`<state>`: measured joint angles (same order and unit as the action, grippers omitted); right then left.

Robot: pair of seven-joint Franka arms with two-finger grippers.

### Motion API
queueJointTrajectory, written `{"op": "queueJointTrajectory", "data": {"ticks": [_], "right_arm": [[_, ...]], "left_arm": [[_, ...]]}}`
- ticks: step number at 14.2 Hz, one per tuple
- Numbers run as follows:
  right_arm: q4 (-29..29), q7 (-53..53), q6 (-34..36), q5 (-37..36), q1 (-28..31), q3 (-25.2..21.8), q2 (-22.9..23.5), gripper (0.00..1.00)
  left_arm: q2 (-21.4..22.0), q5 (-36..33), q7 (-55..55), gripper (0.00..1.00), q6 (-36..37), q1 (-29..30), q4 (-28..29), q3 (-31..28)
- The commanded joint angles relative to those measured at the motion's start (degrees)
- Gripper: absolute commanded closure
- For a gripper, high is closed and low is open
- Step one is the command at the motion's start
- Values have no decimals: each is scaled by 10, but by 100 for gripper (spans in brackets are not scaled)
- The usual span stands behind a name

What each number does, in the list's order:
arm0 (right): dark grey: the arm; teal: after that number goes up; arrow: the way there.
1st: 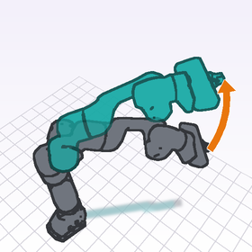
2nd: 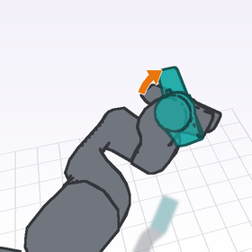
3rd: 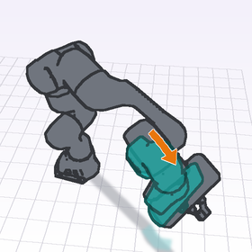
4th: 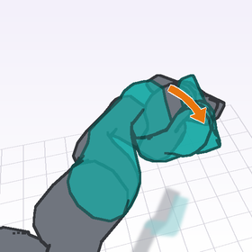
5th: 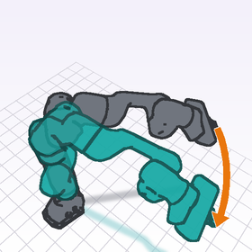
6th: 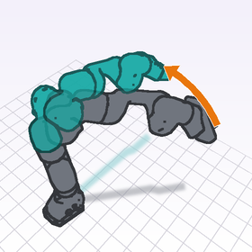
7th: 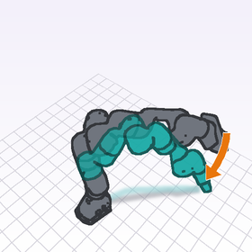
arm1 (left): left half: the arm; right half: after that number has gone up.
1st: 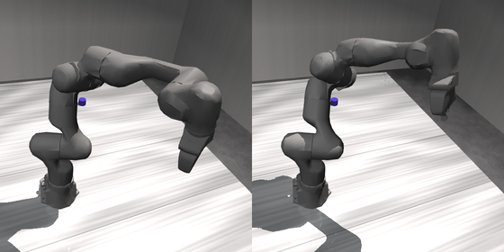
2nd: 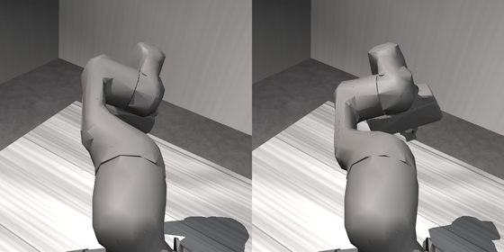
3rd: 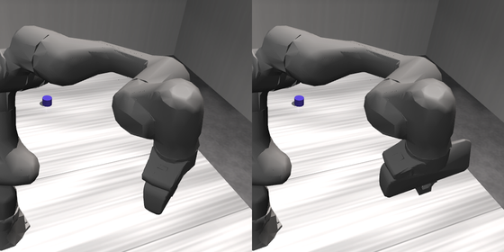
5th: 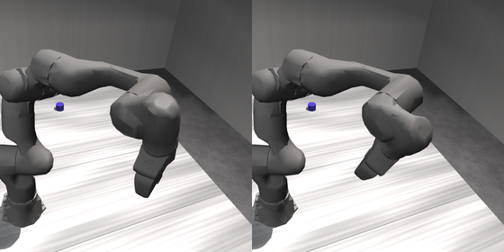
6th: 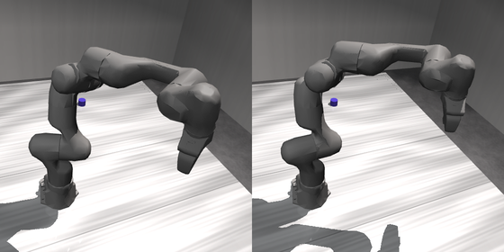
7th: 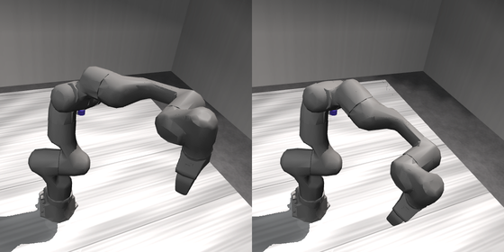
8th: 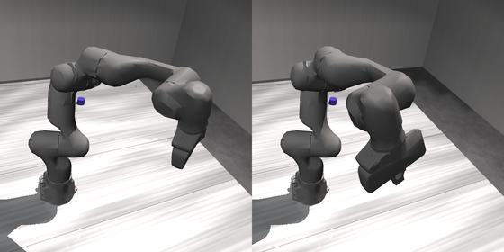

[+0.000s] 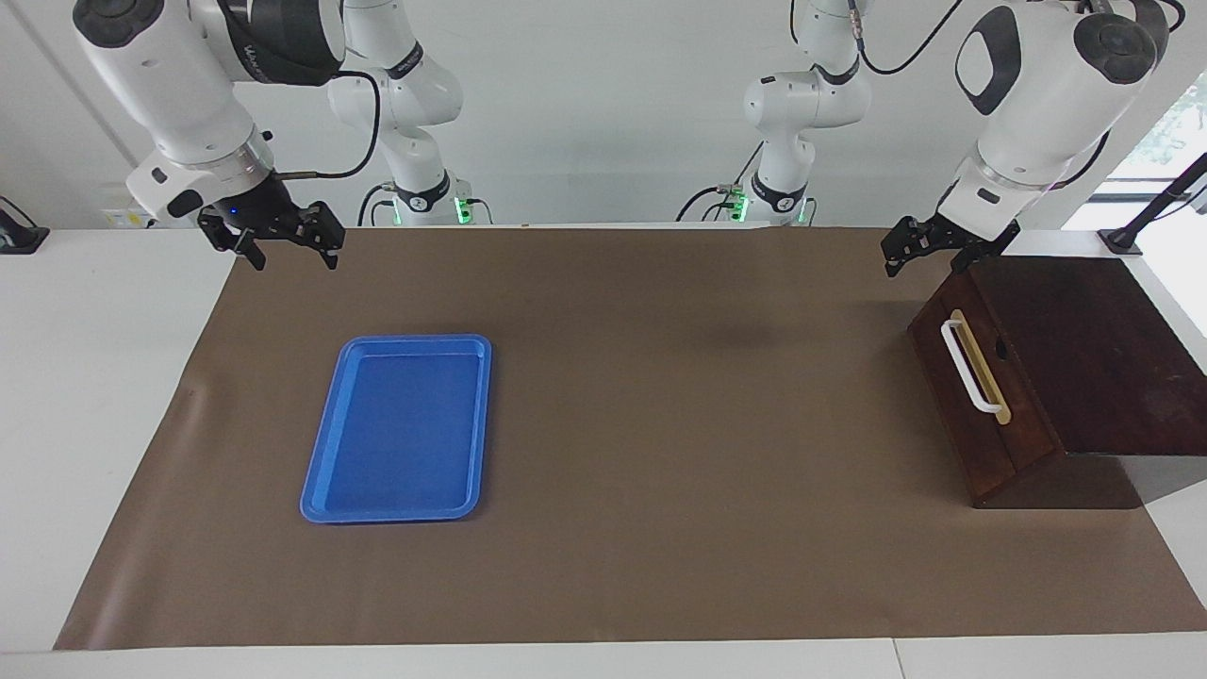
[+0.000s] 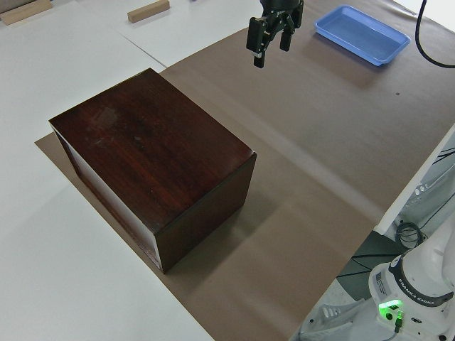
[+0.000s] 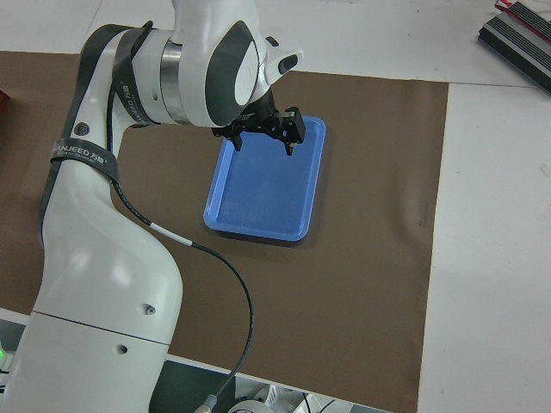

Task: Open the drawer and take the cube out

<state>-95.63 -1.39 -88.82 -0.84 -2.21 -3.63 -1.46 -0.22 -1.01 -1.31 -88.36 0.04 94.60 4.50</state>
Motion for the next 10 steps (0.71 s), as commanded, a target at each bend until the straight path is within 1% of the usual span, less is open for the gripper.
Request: {"op": "queueJointTrajectory", "data": {"ticks": [1, 5, 9, 10], "right_arm": [[-16, 3, -9, -7, 3, 3, -14, 0], [-16, 4, -9, -6, 3, 4, -14, 0], [-16, 4, -7, -6, 2, 4, -14, 0], [-16, 4, -7, -6, 2, 3, -14, 0]], "left_arm": [[2, 7, 8, 0, -3, -1, -5, -2], [2, 7, 7, 0, -11, -1, -2, -2], [10, 0, 6, 0, -48, -8, 20, -3], [14, -9, 6, 0, -66, -7, 32, -3]]}}
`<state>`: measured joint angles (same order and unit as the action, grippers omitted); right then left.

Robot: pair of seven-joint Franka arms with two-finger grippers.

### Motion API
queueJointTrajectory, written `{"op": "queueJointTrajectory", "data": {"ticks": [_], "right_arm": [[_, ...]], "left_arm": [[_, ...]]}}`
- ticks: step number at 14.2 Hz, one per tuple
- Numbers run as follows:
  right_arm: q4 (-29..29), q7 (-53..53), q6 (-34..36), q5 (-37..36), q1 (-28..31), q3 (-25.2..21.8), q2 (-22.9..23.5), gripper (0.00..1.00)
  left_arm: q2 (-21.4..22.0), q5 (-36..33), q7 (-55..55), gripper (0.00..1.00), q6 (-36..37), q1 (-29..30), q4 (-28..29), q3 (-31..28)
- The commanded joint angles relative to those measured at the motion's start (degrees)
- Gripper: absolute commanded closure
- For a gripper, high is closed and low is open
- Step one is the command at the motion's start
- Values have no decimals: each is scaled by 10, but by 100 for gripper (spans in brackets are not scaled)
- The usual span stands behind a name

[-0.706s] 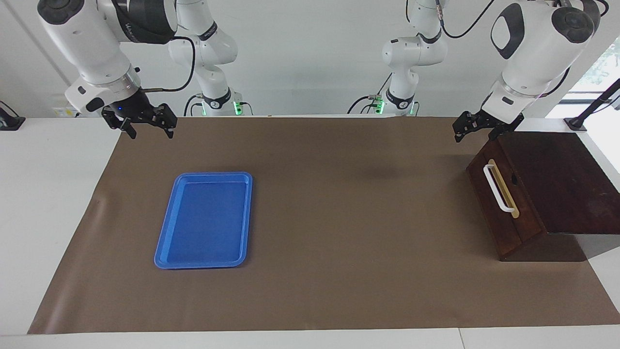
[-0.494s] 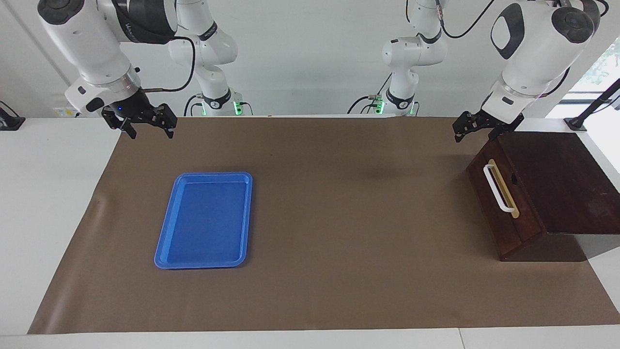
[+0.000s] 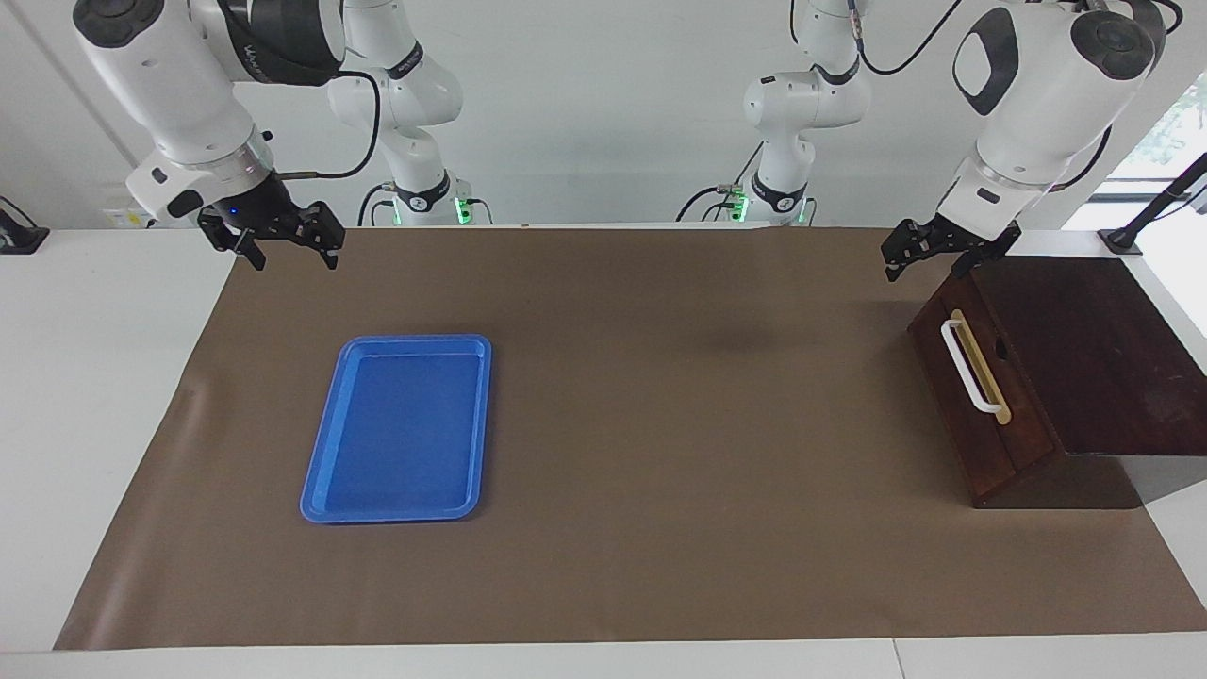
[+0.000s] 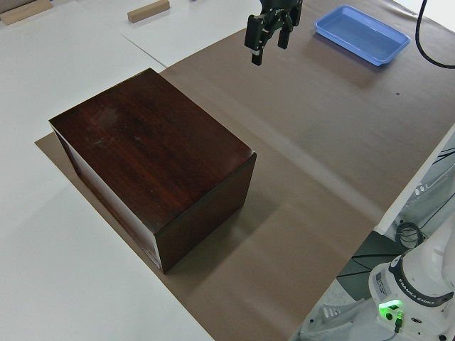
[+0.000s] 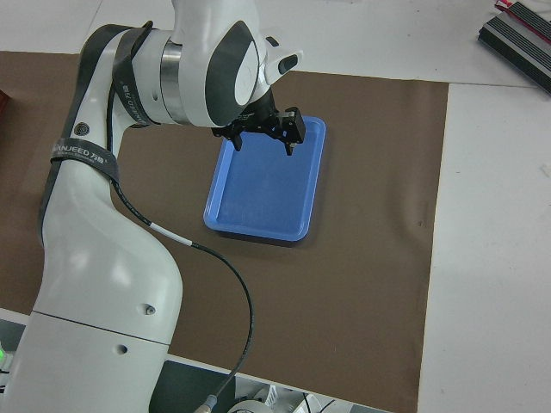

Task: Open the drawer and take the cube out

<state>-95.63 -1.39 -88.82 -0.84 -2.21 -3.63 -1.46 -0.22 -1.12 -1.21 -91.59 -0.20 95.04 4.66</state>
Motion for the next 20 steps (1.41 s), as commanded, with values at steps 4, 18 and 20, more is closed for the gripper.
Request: {"op": "queueJointTrajectory", "data": {"ticks": [4, 18, 20], "right_arm": [[-15, 4, -9, -6, 3, 3, -14, 0], [-60, 4, -53, -5, 18, 1, -31, 0], [-60, 3, -51, -5, 19, 1, -31, 0]], "left_arm": [[12, -104, 3, 0, -115, -28, 91, -4], [-73, -244, -2, 0, -349, 37, 192, -4], [-74, -244, -3, 0, -349, 36, 198, -4]]}}
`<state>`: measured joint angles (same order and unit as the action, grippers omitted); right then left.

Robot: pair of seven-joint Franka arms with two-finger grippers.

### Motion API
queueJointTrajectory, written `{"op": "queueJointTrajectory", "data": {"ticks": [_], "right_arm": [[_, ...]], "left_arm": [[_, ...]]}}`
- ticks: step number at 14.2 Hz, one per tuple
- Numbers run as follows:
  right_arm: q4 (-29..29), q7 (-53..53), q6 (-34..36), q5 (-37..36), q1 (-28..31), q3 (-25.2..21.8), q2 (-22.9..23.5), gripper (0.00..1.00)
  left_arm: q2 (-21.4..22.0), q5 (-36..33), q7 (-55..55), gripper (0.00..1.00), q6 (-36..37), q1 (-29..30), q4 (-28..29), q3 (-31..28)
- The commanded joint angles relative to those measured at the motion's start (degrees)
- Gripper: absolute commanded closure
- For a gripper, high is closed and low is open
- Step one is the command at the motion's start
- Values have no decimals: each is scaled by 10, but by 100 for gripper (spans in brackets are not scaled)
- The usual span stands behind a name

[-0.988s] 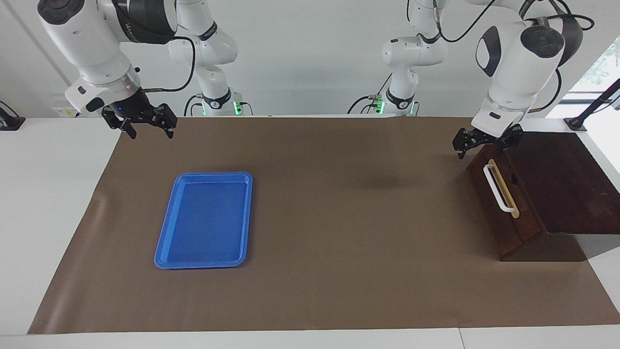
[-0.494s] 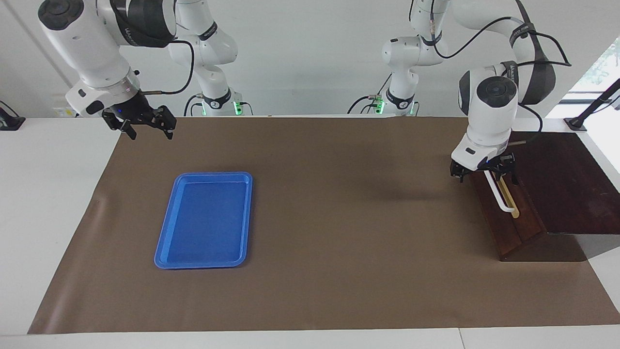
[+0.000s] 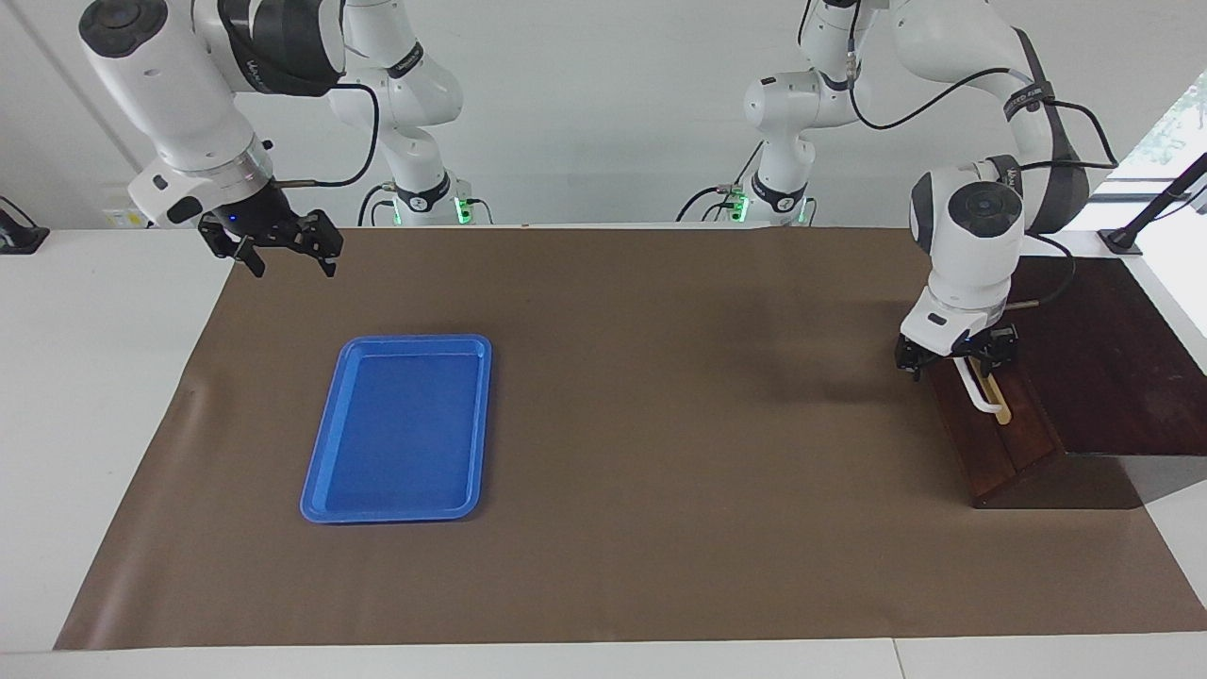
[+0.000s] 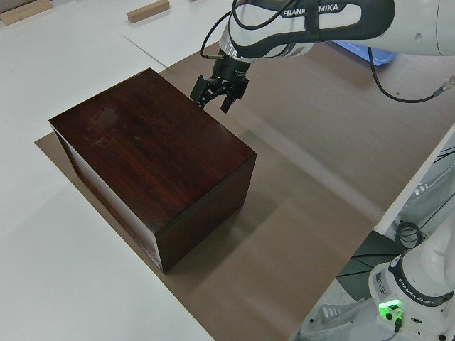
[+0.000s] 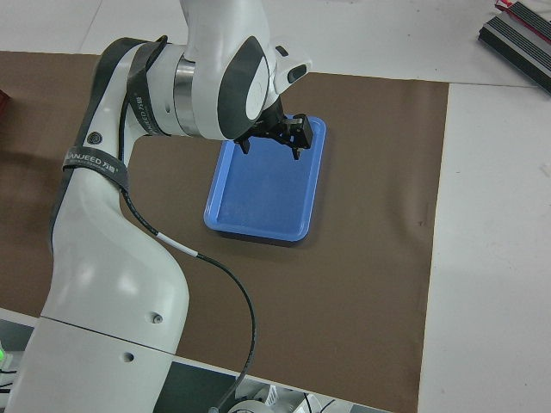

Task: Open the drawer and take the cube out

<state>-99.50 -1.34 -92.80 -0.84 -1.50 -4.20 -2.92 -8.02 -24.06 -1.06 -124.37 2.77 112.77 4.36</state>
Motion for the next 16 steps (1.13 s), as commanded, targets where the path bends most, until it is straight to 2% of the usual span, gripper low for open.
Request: {"op": "queueJointTrajectory", "data": {"ticks": [1, 4, 8, 12, 16], "right_arm": [[-23, 3, -12, -5, 12, 7, -17, 0], [-28, 5, -14, -5, 11, 7, -19, 0], [-34, 4, -19, -5, 11, 7, -23, 0], [-26, -2, -20, -1, 17, 7, -18, 0], [-32, 91, -40, 4, 13, 7, -17, 0]], "left_arm": [[2, -15, -4, 0, -26, 6, 22, -1], [-16, -14, -15, 0, -41, 2, 20, -1], [-43, -14, -97, 0, -62, -23, 13, -1], [-49, -10, -127, 0, -55, -55, -2, 1], [-49, -6, -175, 0, -37, -100, -8, 1]]}}
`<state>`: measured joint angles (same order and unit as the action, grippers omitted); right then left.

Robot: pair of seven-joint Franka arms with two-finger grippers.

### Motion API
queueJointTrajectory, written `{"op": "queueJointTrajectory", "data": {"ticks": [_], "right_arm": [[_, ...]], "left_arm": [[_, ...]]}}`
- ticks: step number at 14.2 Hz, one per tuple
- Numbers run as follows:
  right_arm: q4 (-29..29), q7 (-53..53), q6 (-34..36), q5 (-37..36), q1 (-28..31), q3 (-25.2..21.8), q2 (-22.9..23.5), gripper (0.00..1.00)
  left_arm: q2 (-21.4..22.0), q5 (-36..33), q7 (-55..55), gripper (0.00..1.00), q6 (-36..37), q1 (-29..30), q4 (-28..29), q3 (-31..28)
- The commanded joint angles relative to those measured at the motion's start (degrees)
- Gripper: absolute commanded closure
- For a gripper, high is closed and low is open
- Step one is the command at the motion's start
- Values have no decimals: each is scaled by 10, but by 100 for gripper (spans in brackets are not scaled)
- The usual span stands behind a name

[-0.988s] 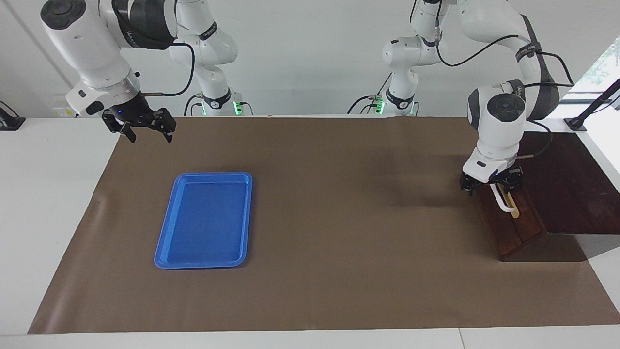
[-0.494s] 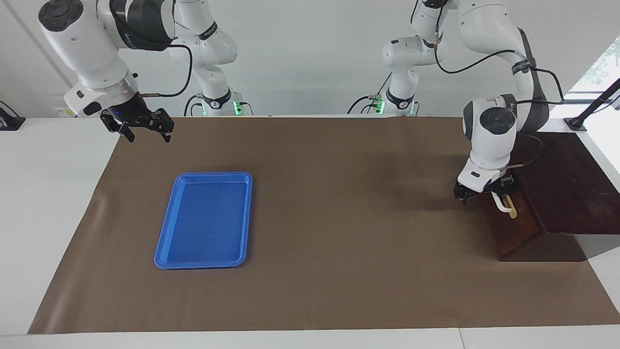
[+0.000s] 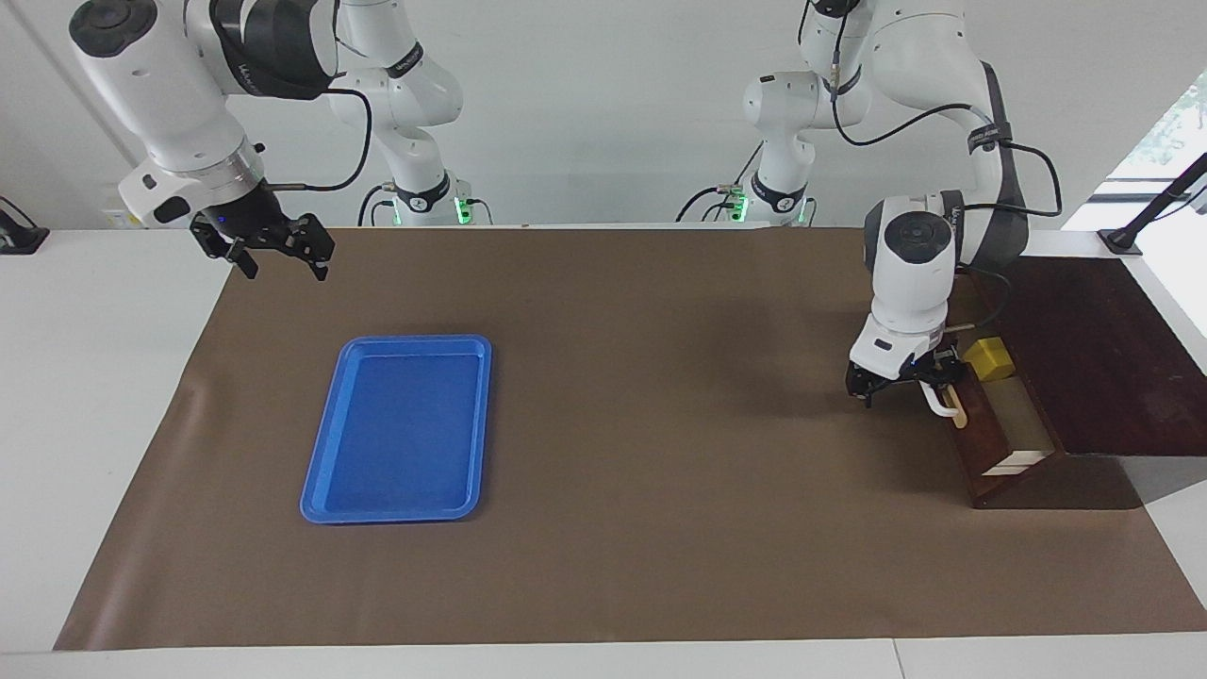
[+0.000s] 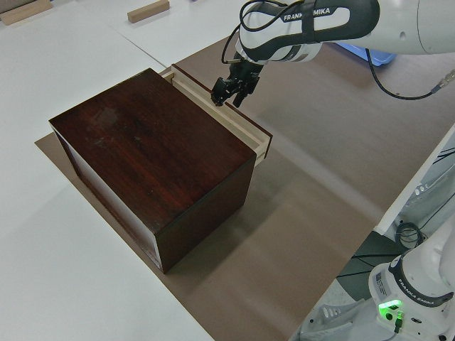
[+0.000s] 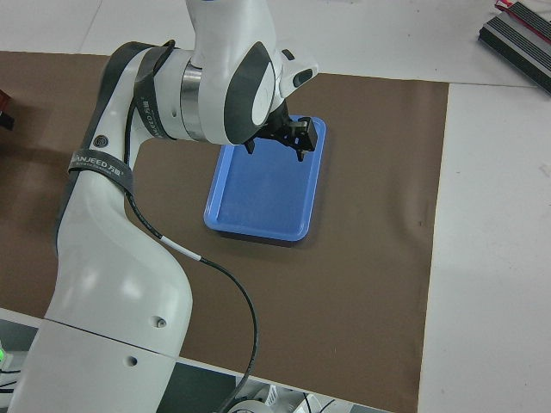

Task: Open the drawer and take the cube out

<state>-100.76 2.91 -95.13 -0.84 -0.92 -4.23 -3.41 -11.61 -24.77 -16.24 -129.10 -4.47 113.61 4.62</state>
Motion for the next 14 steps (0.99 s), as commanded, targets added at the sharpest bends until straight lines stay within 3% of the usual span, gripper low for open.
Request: {"op": "queueJointTrajectory", "data": {"ticks": [1, 6, 11, 14], "right_arm": [[-18, 74, -16, 4, 6, 7, -10, 0], [-15, 216, -23, 48, 4, 7, 15, 0], [-4, 582, -62, 136, -43, 12, 52, 0], [-2, 641, -83, 185, -70, 12, 77, 0]], "left_arm": [[-13, 2, -24, 0, 14, -30, -17, 0], [-13, 25, -24, 0, 18, -55, -18, 0], [-16, 47, -25, 0, 30, -64, -31, 0], [-15, 48, -26, 0, 31, -72, -29, 0]]}}
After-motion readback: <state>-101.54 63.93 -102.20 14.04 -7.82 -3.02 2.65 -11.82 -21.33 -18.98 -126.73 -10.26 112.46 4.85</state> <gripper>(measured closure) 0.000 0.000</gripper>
